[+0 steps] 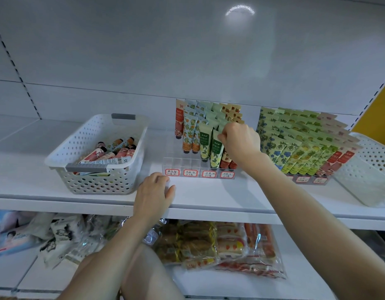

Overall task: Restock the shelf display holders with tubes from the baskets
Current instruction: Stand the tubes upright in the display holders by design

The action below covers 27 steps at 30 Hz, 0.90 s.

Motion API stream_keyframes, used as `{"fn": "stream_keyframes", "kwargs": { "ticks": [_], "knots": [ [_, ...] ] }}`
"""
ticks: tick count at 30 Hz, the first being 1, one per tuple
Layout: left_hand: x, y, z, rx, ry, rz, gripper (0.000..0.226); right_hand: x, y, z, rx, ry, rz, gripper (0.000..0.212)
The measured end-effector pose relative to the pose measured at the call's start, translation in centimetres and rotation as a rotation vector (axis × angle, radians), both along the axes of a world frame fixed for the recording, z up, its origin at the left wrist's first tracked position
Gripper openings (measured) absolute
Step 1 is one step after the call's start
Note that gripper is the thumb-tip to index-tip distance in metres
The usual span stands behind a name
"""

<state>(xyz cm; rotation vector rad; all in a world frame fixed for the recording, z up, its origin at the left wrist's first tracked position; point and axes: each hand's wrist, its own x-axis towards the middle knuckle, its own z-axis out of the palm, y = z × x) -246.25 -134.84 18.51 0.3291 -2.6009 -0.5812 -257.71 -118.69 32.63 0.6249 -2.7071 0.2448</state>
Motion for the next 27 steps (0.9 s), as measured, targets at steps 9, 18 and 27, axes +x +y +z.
{"fn": "stream_keyframes", "kwargs": {
  "ticks": [9,18,27],
  "knots": [
    [-0.06,-0.03,-0.05,-0.011,0.006,-0.002,0.031,-0.07,0.25,0.24,-0.007,-0.028,-0.003,0.019],
    [0.04,0.09,0.09,-0.014,0.022,0.000,0.029,0.30,0.33,0.36,0.058,-0.026,-0.006,0.027],
    [0.09,0.07,0.08,-0.001,0.029,-0.007,0.029,-0.51,0.68,0.89,-0.034,-0.079,0.030,0.017]
  ]
}}
